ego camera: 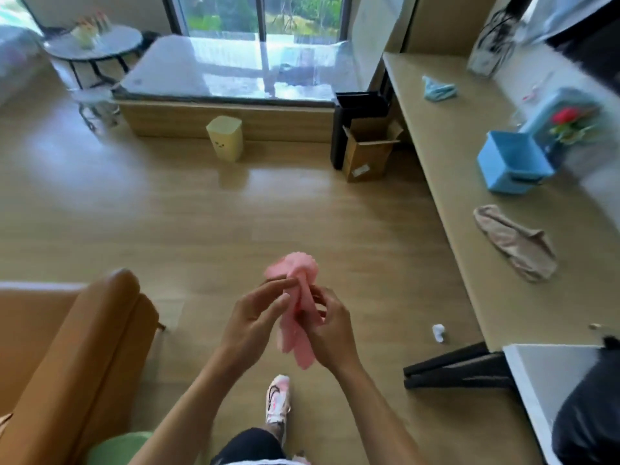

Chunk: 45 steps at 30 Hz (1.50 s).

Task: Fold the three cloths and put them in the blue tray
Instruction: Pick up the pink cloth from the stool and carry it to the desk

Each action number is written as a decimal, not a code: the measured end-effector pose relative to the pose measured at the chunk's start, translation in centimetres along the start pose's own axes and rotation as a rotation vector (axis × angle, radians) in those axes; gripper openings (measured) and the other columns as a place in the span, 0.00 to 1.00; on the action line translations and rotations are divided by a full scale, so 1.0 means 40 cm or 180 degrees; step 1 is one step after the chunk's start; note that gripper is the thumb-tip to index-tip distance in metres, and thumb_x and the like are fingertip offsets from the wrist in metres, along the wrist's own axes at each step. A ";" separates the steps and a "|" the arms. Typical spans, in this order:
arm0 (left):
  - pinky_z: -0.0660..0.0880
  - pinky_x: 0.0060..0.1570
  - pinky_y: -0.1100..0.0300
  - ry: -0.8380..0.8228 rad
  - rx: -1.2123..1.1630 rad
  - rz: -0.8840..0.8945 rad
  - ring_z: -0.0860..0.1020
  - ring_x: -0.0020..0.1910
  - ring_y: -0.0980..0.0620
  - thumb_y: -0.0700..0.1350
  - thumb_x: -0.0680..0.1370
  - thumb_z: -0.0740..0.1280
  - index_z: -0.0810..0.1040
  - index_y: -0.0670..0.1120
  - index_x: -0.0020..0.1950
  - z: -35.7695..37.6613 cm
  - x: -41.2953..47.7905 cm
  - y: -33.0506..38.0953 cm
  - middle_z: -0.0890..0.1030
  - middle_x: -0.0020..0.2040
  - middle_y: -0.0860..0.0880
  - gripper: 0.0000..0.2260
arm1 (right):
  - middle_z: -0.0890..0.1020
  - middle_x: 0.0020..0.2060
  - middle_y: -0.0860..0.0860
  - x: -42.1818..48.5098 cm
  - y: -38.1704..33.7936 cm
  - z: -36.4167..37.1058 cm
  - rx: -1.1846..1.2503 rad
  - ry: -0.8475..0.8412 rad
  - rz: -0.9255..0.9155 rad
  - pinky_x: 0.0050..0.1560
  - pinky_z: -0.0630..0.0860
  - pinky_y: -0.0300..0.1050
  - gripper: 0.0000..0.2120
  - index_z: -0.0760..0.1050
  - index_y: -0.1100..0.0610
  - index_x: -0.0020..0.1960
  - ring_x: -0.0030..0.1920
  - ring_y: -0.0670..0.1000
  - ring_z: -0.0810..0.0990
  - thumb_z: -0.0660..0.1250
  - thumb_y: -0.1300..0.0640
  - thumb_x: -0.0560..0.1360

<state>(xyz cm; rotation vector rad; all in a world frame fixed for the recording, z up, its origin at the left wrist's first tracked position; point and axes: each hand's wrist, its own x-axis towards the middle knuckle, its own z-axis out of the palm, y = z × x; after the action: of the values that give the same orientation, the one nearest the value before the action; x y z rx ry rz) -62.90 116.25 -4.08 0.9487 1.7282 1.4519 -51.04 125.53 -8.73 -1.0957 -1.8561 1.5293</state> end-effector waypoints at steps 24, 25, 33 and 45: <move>0.79 0.49 0.64 -0.0794 0.0400 0.0771 0.80 0.55 0.55 0.55 0.72 0.72 0.72 0.56 0.67 0.405 1.185 0.170 0.81 0.58 0.55 0.25 | 0.86 0.46 0.43 0.990 -0.186 -0.524 0.0575 0.1192 -0.0080 0.47 0.75 0.34 0.13 0.82 0.42 0.56 0.49 0.43 0.83 0.64 0.58 0.81; 0.79 0.48 0.63 -0.0704 0.0422 0.0774 0.81 0.54 0.55 0.53 0.72 0.72 0.74 0.57 0.65 0.428 1.230 0.173 0.81 0.57 0.55 0.22 | 0.86 0.46 0.43 1.032 -0.186 -0.545 0.0584 0.1186 -0.0114 0.47 0.76 0.34 0.13 0.81 0.41 0.55 0.49 0.42 0.83 0.65 0.57 0.81; 0.80 0.35 0.62 -0.0241 0.0529 0.0677 0.83 0.41 0.58 0.36 0.75 0.70 0.80 0.50 0.54 0.557 1.545 0.227 0.84 0.43 0.54 0.11 | 0.85 0.50 0.44 1.347 -0.160 -0.718 0.0623 0.1008 -0.0117 0.53 0.81 0.46 0.11 0.79 0.43 0.61 0.52 0.46 0.83 0.69 0.51 0.79; 0.76 0.33 0.59 -0.0768 0.0258 0.0759 0.80 0.37 0.53 0.31 0.73 0.67 0.81 0.49 0.48 0.688 2.025 0.226 0.82 0.38 0.51 0.13 | 0.86 0.45 0.48 1.755 -0.131 -0.879 0.0942 0.1709 0.0078 0.46 0.81 0.45 0.06 0.83 0.53 0.53 0.46 0.47 0.84 0.72 0.55 0.77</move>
<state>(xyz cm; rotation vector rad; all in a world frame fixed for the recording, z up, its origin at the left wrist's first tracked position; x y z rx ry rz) -79.15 200.71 -2.81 1.3533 1.5467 1.3552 -63.80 202.97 -2.97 -1.2353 -1.2197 1.3021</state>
